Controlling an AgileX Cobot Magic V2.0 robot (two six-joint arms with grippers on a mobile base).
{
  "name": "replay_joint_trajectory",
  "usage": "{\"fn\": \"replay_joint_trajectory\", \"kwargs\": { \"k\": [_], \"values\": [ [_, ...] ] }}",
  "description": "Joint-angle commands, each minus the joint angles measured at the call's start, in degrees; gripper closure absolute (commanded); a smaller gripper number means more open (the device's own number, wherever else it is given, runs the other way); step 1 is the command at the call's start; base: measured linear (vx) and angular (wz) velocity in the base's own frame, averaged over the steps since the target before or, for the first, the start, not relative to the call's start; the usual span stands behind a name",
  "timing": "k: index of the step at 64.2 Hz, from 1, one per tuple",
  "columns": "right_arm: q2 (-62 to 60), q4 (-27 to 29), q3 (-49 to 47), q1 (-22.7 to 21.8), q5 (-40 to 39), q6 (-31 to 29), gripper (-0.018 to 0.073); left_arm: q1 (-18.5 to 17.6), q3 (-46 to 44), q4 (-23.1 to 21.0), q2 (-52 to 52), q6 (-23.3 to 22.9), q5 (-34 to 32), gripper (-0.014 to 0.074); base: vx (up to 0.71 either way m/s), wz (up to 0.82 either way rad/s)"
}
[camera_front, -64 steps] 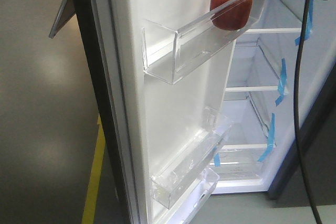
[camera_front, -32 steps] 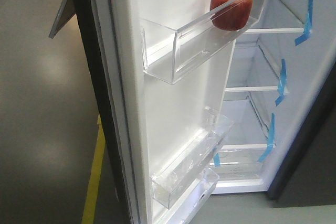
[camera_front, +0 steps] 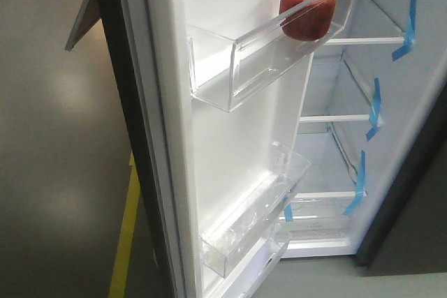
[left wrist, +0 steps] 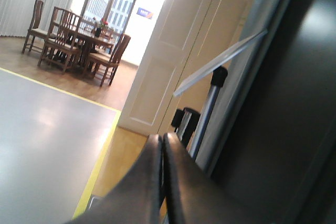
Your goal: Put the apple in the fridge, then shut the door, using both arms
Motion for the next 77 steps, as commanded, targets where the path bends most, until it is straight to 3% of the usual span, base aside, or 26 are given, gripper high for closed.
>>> {"fn": "replay_joint_trajectory", "kwargs": {
  "k": [1, 13, 26, 32, 44, 55, 68, 77],
  "values": [
    [-6.1, 1.5, 9.5, -0.3, -8.8, -0.8, 0.0564, -0.3, 1.4, -0.5, -0.3, -0.6, -6.8, 0.0602, 0.00, 0.00],
    [-18.4, 1.8, 29.7, -0.3, -15.0, -0.6, 0.0564, -0.3, 1.4, -0.8, -0.3, -2.7, -10.3, 0.0602, 0.00, 0.00],
    [-30.0, 1.8, 42.7, -0.3, -13.9, 0.5, 0.0564, -0.3, 0.3, -1.6, -0.3, -20.4, -12.7, 0.0602, 0.00, 0.00],
    [-35.3, 2.2, 45.2, -0.3, -13.8, 3.2, 0.0564, -0.3, -2.8, 0.9, -0.3, -27.1, -12.6, 0.0602, 0.00, 0.00],
    [-40.8, 2.4, 46.4, -0.3, -13.5, 4.0, 0.0564, -0.3, -13.9, 7.8, 0.6, -34.4, -12.2, 0.0602, 0.00, 0.00],
    [-41.4, 2.6, 46.4, -0.3, -12.8, 4.0, 0.0564, -0.3, -23.3, 9.0, 7.7, -41.4, -12.2, 0.0602, 0.00, 0.00],
    [-41.4, 2.6, 46.4, -0.3, -12.1, 3.8, 0.0564, -0.3, -33.3, 18.9, 22.4, -45.9, -13.7, 0.0600, 0.00, 0.00],
    [-41.4, 2.6, 46.4, -0.3, -11.6, 3.7, 0.0564, -0.3, -39.8, 29.9, 34.0, -52.4, -23.1, 0.0586, 0.00, 0.00]
  ]
}}
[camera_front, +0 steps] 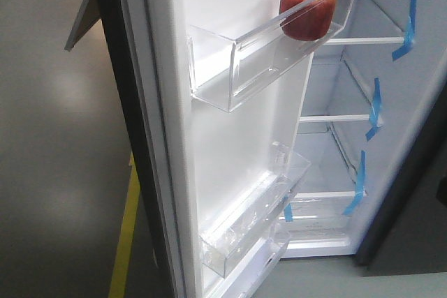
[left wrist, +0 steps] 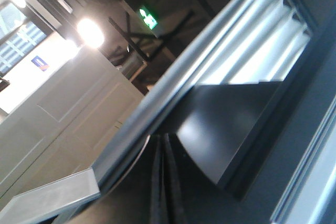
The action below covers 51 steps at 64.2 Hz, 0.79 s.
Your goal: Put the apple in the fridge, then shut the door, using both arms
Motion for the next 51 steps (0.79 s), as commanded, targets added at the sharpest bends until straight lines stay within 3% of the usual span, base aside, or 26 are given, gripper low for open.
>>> {"fn": "replay_joint_trajectory", "kwargs": {
  "k": [1, 4, 13, 21, 35, 51],
  "values": [
    [0.6, 2.1, -1.3, -0.3, -2.6, -0.4, 0.0564, -0.3, -5.9, 8.4, 7.7, -5.3, -10.2, 0.0581, 0.00, 0.00],
    [0.6, 2.1, -1.3, -0.3, -2.6, -0.4, 0.0564, -0.3, -8.5, 13.5, 11.8, -9.2, -13.1, 0.0569, 0.00, 0.00],
    [0.6, 2.1, -1.3, -0.3, -2.6, -0.4, 0.0564, -0.3, -17.4, 22.2, 23.6, -19.2, -18.7, 0.0514, 0.00, 0.00],
    [0.6, 2.1, -1.3, -0.3, -2.6, -0.4, 0.0564, -0.3, -25.0, 26.7, 32.9, -23.7, -19.3, 0.0436, 0.00, 0.00],
    [0.6, 2.1, -1.3, -0.3, -2.4, -0.4, 0.0564, -0.3, -36.1, 28.8, 45.8, -31.5, -22.1, 0.0333, 0.00, 0.00],
    [0.6, 2.6, -1.3, -0.3, -2.4, -0.4, 0.0564, -0.3, -47.3, 44.5, 57.3, -46.6, -27.6, 0.0321, 0.00, 0.00]
  ]
}}
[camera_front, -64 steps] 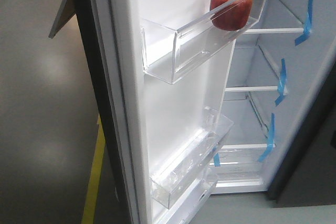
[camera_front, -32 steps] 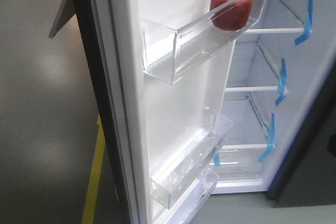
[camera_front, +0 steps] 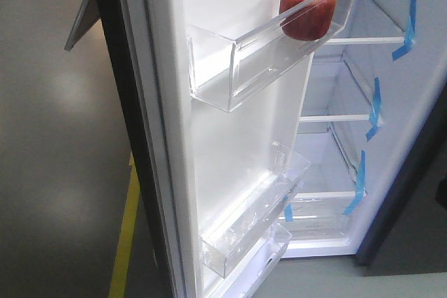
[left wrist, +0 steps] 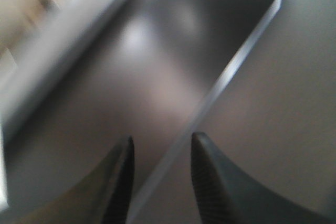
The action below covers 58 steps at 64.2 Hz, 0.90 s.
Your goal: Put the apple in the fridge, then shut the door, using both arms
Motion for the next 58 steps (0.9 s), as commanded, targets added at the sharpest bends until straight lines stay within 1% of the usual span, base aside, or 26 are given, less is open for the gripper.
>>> {"fn": "replay_joint_trajectory", "kwargs": {
  "k": [1, 6, 12, 28, 36, 41, 58],
  "values": [
    [0.6, 2.4, -1.3, -0.3, -2.8, -0.4, 0.0564, -0.3, -5.2, 4.1, 1.5, -6.7, -4.1, 0.0321, 0.00, 0.00],
    [0.6, 2.4, -1.3, -0.3, -2.8, -0.4, 0.0564, -0.3, -8.4, 8.0, 3.8, -10.9, -5.1, 0.0321, 0.00, 0.00],
    [0.6, 2.5, -1.3, -0.3, -2.8, -0.4, 0.0564, -1.0, -11.6, 9.5, 6.5, -13.7, -6.2, 0.0321, 0.00, 0.00],
    [0.6, 2.5, -1.3, -0.3, -3.1, -0.4, 0.0564, -5.0, -16.9, 10.2, 10.4, -13.8, -9.8, 0.0321, 0.00, 0.00],
    [0.6, 2.5, -1.3, -0.3, -3.1, -0.4, 0.0564, -5.0, -16.9, 12.8, 10.2, -14.1, -11.4, 0.0321, 0.00, 0.00],
    [0.6, 2.5, -1.3, -0.3, -3.1, -0.4, 0.0564, -4.9, -16.9, 13.8, 10.2, -16.3, -12.9, 0.0321, 0.00, 0.00],
    [0.6, 2.5, -1.3, -0.3, -3.1, -0.4, 0.0564, -5.4, -16.9, 14.2, 10.2, -16.3, -21.7, 0.0323, 0.00, 0.00]
  ]
}}
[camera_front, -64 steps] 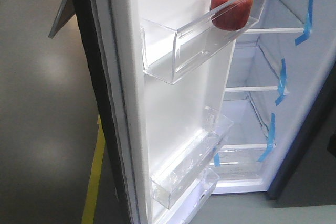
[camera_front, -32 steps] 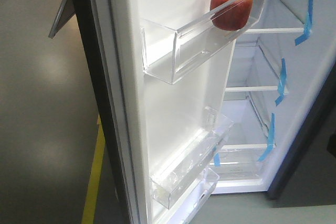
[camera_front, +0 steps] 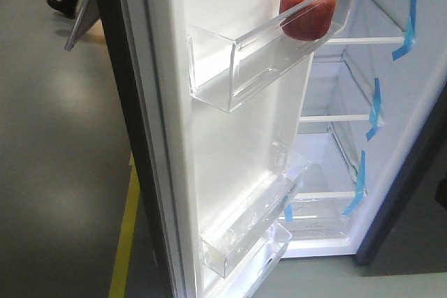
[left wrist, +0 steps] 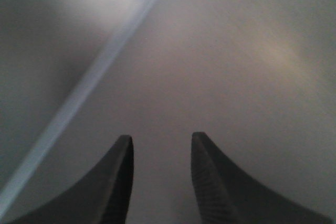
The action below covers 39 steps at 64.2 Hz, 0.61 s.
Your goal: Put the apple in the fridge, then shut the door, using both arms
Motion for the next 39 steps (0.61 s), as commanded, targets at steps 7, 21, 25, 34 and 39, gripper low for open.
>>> {"fn": "replay_joint_trajectory", "kwargs": {
  "k": [7, 21, 25, 34, 39],
  "values": [
    [0.6, 2.3, -1.3, -0.3, -3.0, -0.4, 0.0564, -2.3, -2.1, -2.8, -2.6, -0.6, -5.6, 0.0323, 0.00, 0.00],
    [0.6, 5.2, -1.3, -0.3, -3.0, -0.4, 0.0564, -7.6, -2.1, 1.9, -2.6, -0.6, -7.7, 0.0323, 0.00, 0.00],
    [0.6, 5.5, -1.3, -0.3, -3.0, -0.4, 0.0564, -9.6, -2.1, 2.8, -2.6, -0.6, -8.3, 0.0323, 0.00, 0.00],
    [0.6, 5.9, -1.3, -0.3, -3.0, -0.4, 0.0564, -14.9, -2.1, 3.9, -2.6, -0.6, -8.2, 0.0323, 0.00, 0.00],
    [0.6, 6.7, -1.3, -0.3, -2.8, -0.4, 0.0564, -19.0, -2.1, 4.2, -2.5, -0.5, -6.5, 0.0323, 0.00, 0.00]
  ]
}}
